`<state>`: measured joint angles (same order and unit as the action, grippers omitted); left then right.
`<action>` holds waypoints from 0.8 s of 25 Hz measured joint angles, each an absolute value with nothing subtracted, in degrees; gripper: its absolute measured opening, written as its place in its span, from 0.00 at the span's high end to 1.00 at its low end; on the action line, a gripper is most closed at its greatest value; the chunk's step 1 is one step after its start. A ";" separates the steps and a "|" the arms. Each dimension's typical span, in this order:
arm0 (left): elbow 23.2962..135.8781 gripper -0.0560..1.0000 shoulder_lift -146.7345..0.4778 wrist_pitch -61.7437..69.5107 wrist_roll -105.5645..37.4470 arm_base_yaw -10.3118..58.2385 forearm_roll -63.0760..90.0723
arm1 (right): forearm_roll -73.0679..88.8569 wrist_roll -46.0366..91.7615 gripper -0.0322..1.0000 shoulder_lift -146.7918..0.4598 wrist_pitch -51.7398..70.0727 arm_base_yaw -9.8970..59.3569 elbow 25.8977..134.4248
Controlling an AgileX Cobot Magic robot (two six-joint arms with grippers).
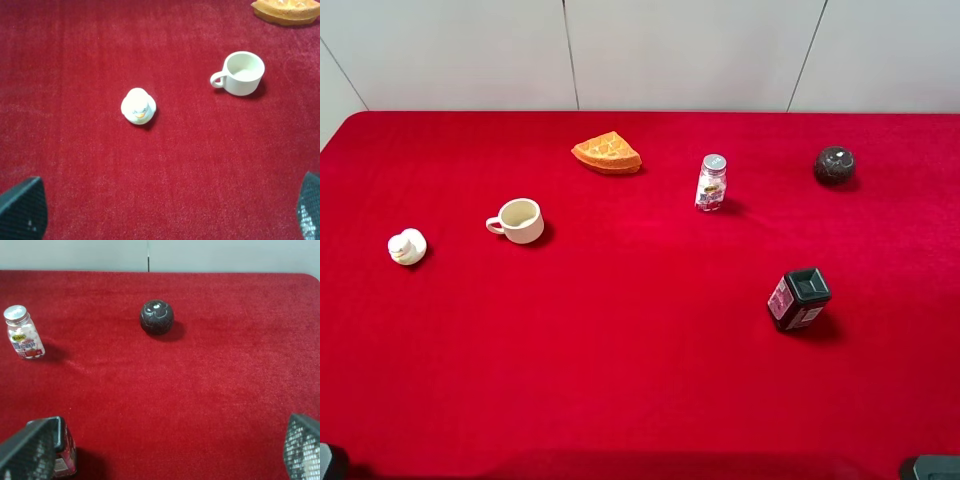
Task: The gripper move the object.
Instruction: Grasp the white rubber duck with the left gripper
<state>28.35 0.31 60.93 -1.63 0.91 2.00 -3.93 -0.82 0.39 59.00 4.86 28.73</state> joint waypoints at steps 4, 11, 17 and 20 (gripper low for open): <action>29.23 0.00 0.31 60.98 -1.59 0.91 2.00 | -3.93 -0.82 0.30 0.39 59.00 4.86 28.73; 31.59 0.00 -1.79 62.21 -1.53 0.91 2.13 | -3.93 -0.82 0.30 0.39 59.00 4.86 28.73; 35.83 0.01 -14.31 62.29 -1.53 0.91 2.13 | -3.93 -0.82 0.30 0.39 59.00 4.86 28.73; 38.16 0.01 -20.95 62.29 -1.53 0.91 2.13 | -3.93 -0.82 0.30 0.39 59.00 4.86 28.73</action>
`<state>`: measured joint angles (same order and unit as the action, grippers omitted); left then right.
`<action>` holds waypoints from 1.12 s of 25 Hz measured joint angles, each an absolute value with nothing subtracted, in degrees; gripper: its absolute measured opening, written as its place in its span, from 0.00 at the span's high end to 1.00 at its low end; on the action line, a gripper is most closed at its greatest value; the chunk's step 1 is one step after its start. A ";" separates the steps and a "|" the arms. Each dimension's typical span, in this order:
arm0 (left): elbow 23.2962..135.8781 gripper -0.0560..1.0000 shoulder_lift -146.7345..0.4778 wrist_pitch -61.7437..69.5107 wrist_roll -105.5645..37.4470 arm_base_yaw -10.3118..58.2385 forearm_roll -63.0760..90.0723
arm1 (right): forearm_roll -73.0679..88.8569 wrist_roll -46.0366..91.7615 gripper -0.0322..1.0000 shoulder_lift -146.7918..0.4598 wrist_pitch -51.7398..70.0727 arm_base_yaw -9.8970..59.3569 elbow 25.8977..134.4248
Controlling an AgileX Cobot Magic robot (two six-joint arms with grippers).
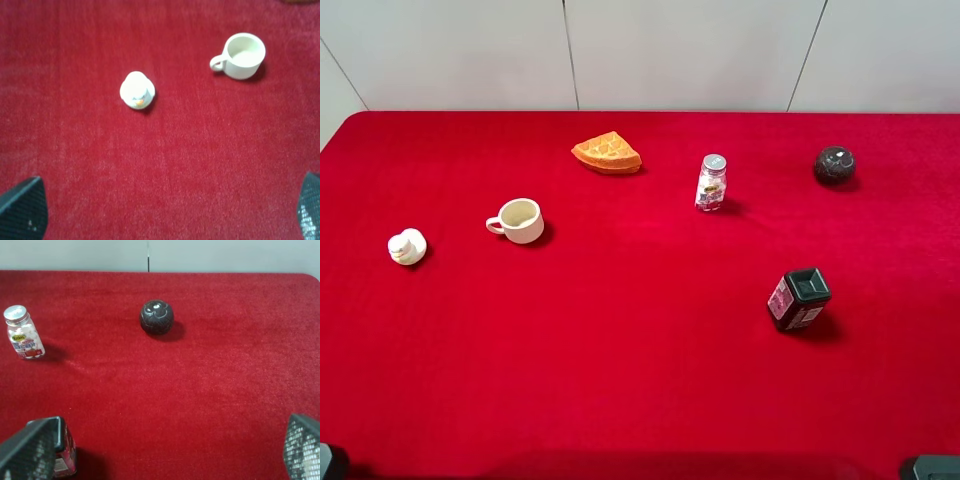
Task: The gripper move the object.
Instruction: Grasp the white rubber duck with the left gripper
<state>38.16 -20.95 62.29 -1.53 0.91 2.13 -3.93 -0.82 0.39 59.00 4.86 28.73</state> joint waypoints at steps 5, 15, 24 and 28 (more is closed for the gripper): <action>42.01 0.01 -31.23 62.23 -1.17 0.91 2.13 | -3.93 -0.82 0.30 0.39 59.00 4.86 28.73; 47.94 0.02 -49.40 62.05 0.75 0.91 2.13 | -3.93 -0.82 0.30 0.39 59.00 4.86 28.73; 49.76 0.02 -61.19 59.42 1.02 0.91 0.72 | -3.93 -0.82 0.30 0.39 59.00 4.86 28.73; 49.76 0.02 -65.49 57.61 1.09 0.91 -0.48 | -3.93 -0.82 0.30 0.39 59.00 4.86 28.73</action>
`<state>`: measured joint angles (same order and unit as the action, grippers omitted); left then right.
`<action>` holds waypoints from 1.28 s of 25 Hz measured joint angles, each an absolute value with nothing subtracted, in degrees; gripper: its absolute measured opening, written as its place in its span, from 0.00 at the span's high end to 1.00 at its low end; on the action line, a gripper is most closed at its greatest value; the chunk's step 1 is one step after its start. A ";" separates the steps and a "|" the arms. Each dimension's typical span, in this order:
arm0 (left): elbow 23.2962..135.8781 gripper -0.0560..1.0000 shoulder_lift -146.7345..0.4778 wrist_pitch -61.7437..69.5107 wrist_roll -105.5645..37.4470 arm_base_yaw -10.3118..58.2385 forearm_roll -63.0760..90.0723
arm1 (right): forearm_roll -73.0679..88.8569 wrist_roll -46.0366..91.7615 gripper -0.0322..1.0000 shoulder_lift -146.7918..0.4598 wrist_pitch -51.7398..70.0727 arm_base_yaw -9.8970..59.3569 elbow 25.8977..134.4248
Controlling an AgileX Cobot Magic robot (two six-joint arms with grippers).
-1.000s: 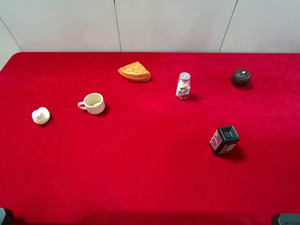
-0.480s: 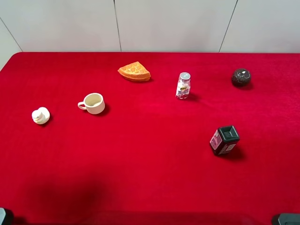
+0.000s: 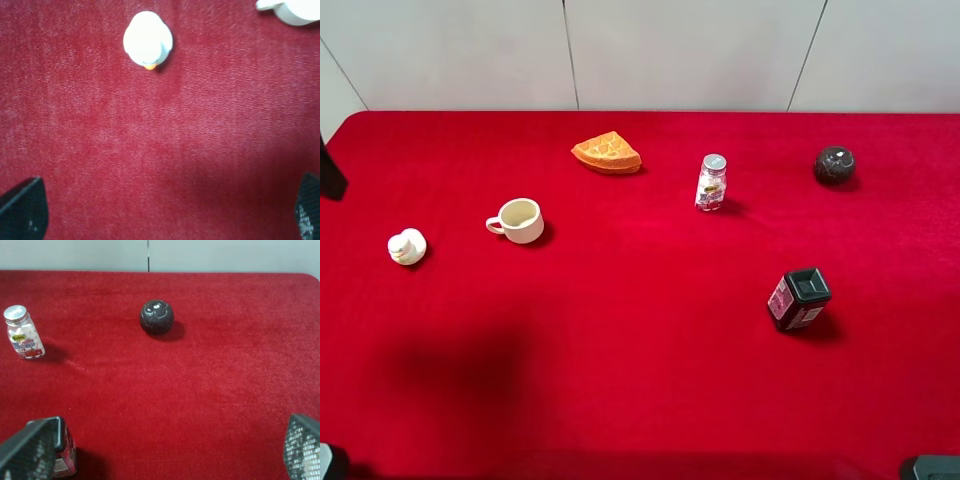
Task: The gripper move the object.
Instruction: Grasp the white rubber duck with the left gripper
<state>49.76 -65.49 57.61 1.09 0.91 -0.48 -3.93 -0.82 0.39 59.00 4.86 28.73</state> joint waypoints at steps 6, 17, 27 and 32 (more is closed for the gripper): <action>49.76 0.02 -71.76 54.34 1.28 0.91 -2.40 | -3.93 -0.82 0.30 0.39 59.00 4.86 28.73; 49.76 0.02 -83.82 47.37 1.40 0.91 -4.48 | -3.93 -0.82 0.30 0.39 59.00 4.86 28.73; 49.79 0.03 -93.71 40.71 1.40 0.91 -4.48 | -3.93 -0.82 0.30 0.39 59.00 4.86 28.73; 49.79 0.03 -97.24 37.72 1.40 0.91 -5.38 | -3.93 -0.82 0.30 0.39 59.00 4.86 28.73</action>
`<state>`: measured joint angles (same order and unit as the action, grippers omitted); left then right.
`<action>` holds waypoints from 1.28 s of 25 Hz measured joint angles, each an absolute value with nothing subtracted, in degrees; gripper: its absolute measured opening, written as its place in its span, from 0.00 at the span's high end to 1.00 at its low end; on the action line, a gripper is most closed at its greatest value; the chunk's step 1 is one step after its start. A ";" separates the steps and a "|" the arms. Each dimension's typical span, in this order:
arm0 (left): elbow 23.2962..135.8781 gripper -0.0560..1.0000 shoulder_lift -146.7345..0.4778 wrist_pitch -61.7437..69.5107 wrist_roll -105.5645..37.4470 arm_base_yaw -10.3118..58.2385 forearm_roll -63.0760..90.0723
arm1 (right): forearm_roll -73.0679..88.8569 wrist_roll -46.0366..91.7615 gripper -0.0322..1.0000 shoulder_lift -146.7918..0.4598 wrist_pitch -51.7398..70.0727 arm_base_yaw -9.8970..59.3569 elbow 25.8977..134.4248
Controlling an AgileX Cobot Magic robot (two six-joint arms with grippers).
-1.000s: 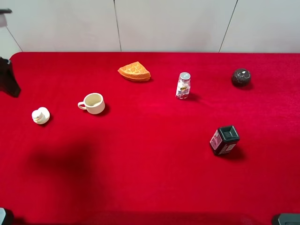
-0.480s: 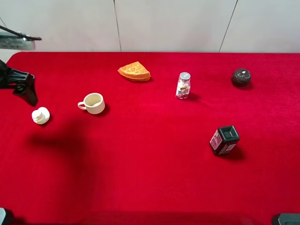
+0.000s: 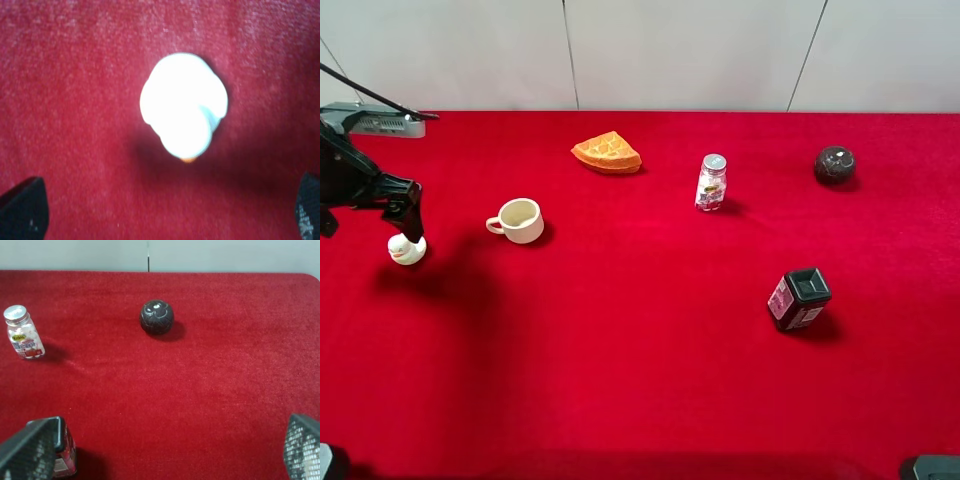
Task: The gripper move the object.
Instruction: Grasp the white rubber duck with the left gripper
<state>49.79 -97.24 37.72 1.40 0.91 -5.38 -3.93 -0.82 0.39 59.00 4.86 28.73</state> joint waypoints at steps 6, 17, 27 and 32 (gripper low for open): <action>49.79 0.03 -100.12 34.59 1.40 0.91 -5.70 | -3.93 -0.82 0.30 0.39 59.00 4.86 28.73; 49.82 0.03 -105.59 30.92 1.40 0.91 -5.71 | -3.93 -0.82 0.30 0.39 59.00 4.86 28.73; 49.82 0.03 -107.40 27.53 1.40 0.91 -5.71 | -3.93 -0.82 0.30 0.39 59.00 4.86 28.73; 49.82 0.06 -107.44 27.35 1.40 0.91 -5.71 | -3.93 -0.82 0.30 0.39 59.00 4.86 28.73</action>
